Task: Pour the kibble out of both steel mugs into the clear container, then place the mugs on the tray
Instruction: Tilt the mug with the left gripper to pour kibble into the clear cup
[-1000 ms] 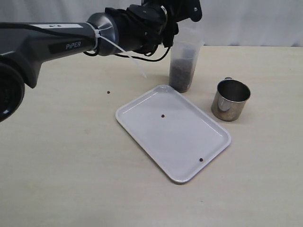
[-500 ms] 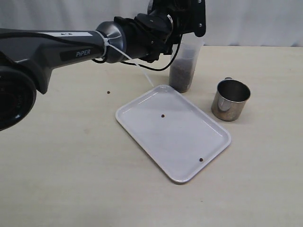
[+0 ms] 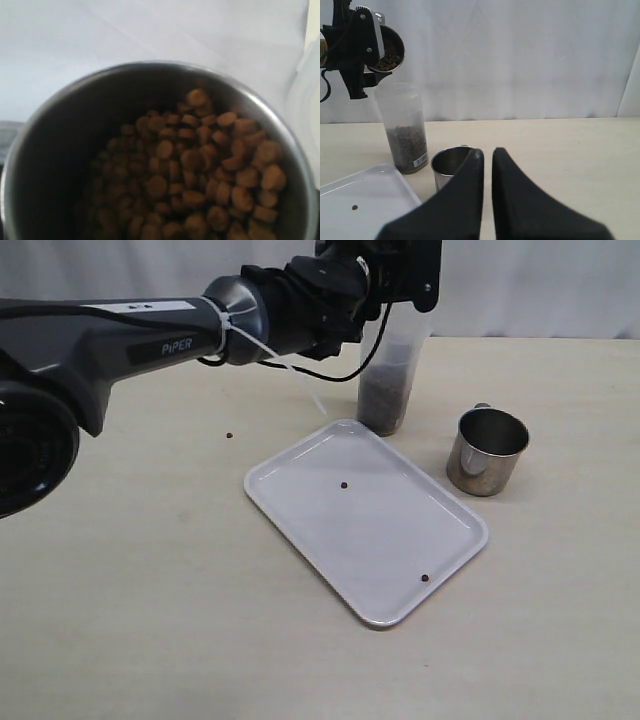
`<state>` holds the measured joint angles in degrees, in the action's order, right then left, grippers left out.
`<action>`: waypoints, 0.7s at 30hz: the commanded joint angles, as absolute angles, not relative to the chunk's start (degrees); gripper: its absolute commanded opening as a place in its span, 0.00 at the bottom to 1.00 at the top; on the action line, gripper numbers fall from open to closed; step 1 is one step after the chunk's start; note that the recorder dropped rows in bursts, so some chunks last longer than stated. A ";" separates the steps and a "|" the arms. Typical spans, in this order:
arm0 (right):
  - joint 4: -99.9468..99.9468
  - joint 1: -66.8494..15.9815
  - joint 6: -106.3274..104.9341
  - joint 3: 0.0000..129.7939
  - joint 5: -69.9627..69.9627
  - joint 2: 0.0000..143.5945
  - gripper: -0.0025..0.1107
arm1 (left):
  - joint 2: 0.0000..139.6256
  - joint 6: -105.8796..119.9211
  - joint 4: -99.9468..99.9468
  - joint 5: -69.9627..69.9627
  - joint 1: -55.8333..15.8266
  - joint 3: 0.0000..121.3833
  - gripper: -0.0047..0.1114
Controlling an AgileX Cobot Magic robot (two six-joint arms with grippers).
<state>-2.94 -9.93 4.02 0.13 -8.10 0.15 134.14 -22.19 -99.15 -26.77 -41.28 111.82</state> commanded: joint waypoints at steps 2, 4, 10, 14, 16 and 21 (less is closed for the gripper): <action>-3.43 -10.07 3.48 0.00 -8.03 0.00 0.06 | 136.14 -16.27 -99.95 -28.15 -41.47 113.91 0.04; -3.43 -10.07 3.48 0.00 -8.03 0.00 0.06 | 136.27 -15.67 -99.95 -28.03 -41.47 113.91 0.04; -3.43 -10.07 3.48 0.00 -8.03 0.00 0.06 | 136.27 -11.58 -99.95 -29.06 -41.47 113.91 0.04; -3.43 -10.07 3.48 0.00 -8.03 0.00 0.06 | 136.27 -8.80 -99.95 -28.92 -41.53 114.04 0.04; -3.43 -10.07 3.48 0.00 -8.03 0.00 0.06 | 136.27 -7.88 -99.95 -28.61 -41.53 114.44 0.04; -3.43 -10.07 3.48 0.00 -8.03 0.00 0.06 | 136.27 -6.14 -99.95 -27.47 -41.62 115.08 0.04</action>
